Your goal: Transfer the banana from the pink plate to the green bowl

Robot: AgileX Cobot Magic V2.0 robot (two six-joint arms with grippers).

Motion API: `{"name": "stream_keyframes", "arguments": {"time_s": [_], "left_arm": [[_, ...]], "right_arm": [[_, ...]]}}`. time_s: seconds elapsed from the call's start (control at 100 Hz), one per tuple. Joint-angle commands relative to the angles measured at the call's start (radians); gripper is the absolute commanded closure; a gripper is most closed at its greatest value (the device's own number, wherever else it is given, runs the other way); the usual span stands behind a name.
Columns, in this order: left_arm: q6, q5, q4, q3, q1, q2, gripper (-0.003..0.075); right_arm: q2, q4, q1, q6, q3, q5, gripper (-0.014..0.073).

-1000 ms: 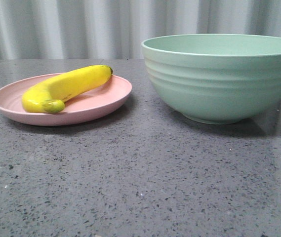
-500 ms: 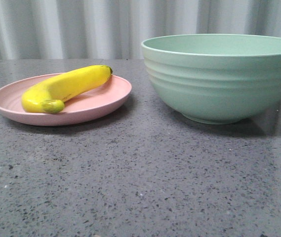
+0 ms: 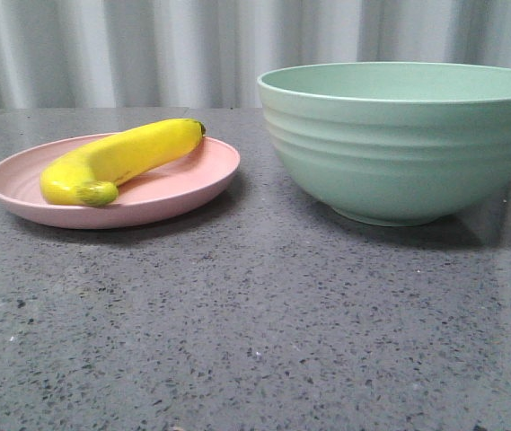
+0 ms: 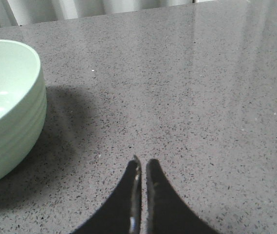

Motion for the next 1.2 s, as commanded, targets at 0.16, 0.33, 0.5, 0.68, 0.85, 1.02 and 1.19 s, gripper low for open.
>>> {"name": "stream_keyframes", "arguments": {"time_s": [0.16, 0.33, 0.5, 0.68, 0.85, 1.02, 1.19], "left_arm": [[-0.003, -0.09, -0.032, -0.036, 0.002, 0.017, 0.0373], [-0.003, -0.076, -0.041, -0.04, 0.002, 0.017, 0.0221], [-0.003, 0.023, -0.07, -0.09, 0.0, 0.047, 0.0231], [-0.003, 0.131, -0.07, -0.199, -0.062, 0.156, 0.0231], [-0.003, 0.176, -0.07, -0.305, -0.177, 0.305, 0.0231], [-0.003, 0.178, -0.07, -0.388, -0.305, 0.462, 0.0231], [-0.003, 0.191, -0.07, -0.469, -0.433, 0.629, 0.0231]], "right_arm": [[0.016, 0.0, -0.003, -0.004, -0.022, -0.07, 0.0655], [0.016, 0.002, -0.003, -0.004, -0.022, -0.07, 0.0655], [0.016, 0.002, -0.003, -0.004, -0.022, -0.07, 0.0655], [0.016, 0.002, -0.003, -0.004, -0.022, -0.078, 0.0655], [0.016, 0.002, -0.003, -0.004, -0.019, -0.081, 0.0655], [0.016, 0.002, -0.003, -0.004, -0.004, -0.112, 0.0655], [0.016, 0.002, -0.002, -0.004, 0.005, -0.129, 0.0655]]}}
